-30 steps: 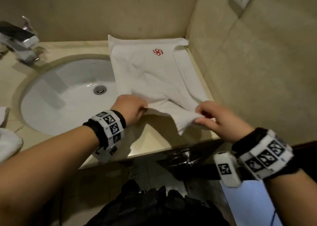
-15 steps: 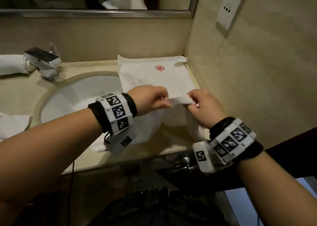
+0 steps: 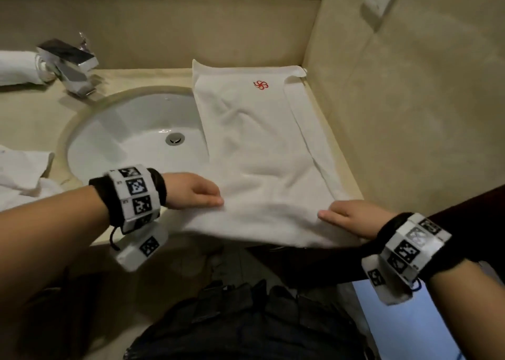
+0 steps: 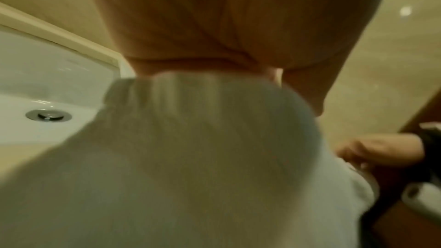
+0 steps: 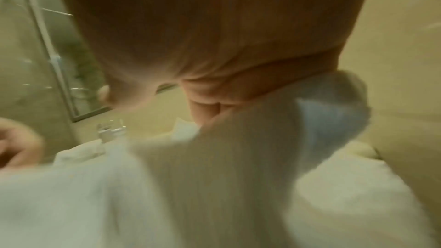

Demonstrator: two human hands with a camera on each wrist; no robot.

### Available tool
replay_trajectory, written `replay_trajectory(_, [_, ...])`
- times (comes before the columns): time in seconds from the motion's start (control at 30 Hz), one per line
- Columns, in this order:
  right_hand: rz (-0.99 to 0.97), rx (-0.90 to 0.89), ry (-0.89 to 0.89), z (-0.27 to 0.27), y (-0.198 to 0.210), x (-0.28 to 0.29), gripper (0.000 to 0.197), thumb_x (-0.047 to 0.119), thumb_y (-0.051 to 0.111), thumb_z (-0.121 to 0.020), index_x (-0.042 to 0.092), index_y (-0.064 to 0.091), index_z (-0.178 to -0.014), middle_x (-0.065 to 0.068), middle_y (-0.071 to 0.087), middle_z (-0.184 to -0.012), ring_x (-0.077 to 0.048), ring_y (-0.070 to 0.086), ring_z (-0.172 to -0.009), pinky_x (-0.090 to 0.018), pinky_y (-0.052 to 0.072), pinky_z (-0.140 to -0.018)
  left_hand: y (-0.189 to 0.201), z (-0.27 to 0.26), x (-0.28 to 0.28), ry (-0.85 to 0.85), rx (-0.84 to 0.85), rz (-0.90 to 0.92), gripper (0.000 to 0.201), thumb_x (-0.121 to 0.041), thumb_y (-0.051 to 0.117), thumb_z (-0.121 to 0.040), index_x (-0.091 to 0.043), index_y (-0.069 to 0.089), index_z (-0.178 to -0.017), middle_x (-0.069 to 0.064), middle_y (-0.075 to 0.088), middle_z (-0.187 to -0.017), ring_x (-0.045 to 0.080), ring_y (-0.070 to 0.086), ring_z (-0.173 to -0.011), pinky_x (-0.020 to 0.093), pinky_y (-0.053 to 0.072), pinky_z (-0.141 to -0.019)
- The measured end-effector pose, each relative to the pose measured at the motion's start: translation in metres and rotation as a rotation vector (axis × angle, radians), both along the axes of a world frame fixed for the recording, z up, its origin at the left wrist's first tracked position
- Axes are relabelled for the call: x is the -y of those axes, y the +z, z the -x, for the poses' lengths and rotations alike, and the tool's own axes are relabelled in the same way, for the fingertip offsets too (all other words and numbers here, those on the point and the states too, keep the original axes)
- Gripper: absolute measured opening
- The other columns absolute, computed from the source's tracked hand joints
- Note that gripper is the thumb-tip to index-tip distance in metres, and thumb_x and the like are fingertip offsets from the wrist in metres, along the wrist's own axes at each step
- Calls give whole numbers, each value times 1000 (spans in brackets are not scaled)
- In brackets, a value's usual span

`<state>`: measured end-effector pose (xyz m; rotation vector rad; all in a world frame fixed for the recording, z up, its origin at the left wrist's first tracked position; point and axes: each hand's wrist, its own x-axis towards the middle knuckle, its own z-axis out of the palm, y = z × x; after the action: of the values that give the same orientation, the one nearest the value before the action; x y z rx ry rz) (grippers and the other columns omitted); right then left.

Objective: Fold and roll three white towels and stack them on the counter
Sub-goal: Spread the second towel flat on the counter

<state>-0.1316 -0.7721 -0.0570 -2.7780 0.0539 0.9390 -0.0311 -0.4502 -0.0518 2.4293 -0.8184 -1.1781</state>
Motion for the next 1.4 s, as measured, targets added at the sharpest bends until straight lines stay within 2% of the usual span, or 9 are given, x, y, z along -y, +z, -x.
replay_trajectory(0.07, [-91, -44, -194, 0, -16, 1, 59, 57, 23, -91, 13, 62, -92, -5, 66, -89, -23, 61, -82, -32, 43, -78, -16, 8, 3, -43, -56, -126, 27, -48, 41, -91, -30, 59, -82, -10, 63, -73, 8, 60, -70, 21, 43, -73])
replay_trajectory(0.23, [-36, 264, -279, -25, -40, 13, 28, 29, 59, -86, 9, 58, -105, -14, 62, -105, -29, 59, -96, -31, 43, -82, -47, -12, 8, 148, 500, -142, 28, -31, 46, -91, -18, 59, -111, 8, 55, -118, 28, 53, -108, 35, 42, -92])
replay_trajectory(0.5, [205, 405, -361, -56, -65, 19, 31, 17, 49, -86, 6, 52, -115, -21, 50, -121, -39, 47, -112, -42, 40, -95, -74, -12, -26, 75, 574, -269, 19, -13, 42, -90, -17, 51, -107, 7, 53, -113, 26, 49, -105, 31, 39, -88])
replay_trajectory(0.63, [215, 324, -516, -63, -62, 32, 27, 17, 49, -86, 8, 51, -112, -20, 47, -125, -38, 42, -118, -40, 38, -98, -64, -19, -38, 80, 390, -228, 16, -18, 49, -88, -20, 56, -102, 2, 58, -112, 21, 53, -99, 28, 40, -86])
replay_trajectory(0.77, [260, 463, -341, -97, -52, 18, 24, 19, 47, -88, 9, 55, -109, -16, 51, -118, -34, 46, -109, -39, 40, -91, -51, -63, -41, 136, 280, -192, 17, -28, 54, -88, -17, 59, -100, 3, 62, -106, 15, 51, -88, 26, 40, -82])
replay_trajectory(1.0, [-147, 379, -182, -195, -49, -29, 28, 20, 51, -89, 10, 57, -115, -12, 55, -119, -26, 55, -106, -33, 43, -93, -71, -196, -36, 654, 273, -28, 23, -27, 62, -85, -12, 56, -101, 6, 53, -97, 25, 55, -90, 27, 40, -76])
replay_trajectory(1.13, [-6, 322, -230, -235, -62, -21, 43, 22, 50, -90, 9, 43, -131, -15, 39, -139, -30, 37, -128, -35, 30, -108, -104, -251, -32, 1028, -20, 119, 61, -32, 63, -84, -3, 40, -133, 20, 59, -122, 35, 57, -111, 43, 45, -100])
replay_trajectory(1.27, [155, 334, -386, -267, -66, 7, 41, 22, 50, -88, 3, 44, -124, -18, 32, -142, -33, 32, -130, -39, 30, -108, -122, -282, -18, 1139, -173, 256, 33, -27, 55, -90, -1, 55, -109, 17, 60, -92, 27, 58, -72, 36, 53, -70])
replay_trajectory(1.4, [162, 321, -463, -301, -64, 13, 34, 22, 51, -87, 4, 46, -116, -21, 39, -133, -36, 39, -122, -43, 35, -102, -120, -300, -29, 1198, -236, 379, 25, -17, 47, -95, 0, 53, -113, 7, 65, -67, 20, 58, -53, 27, 49, -48])
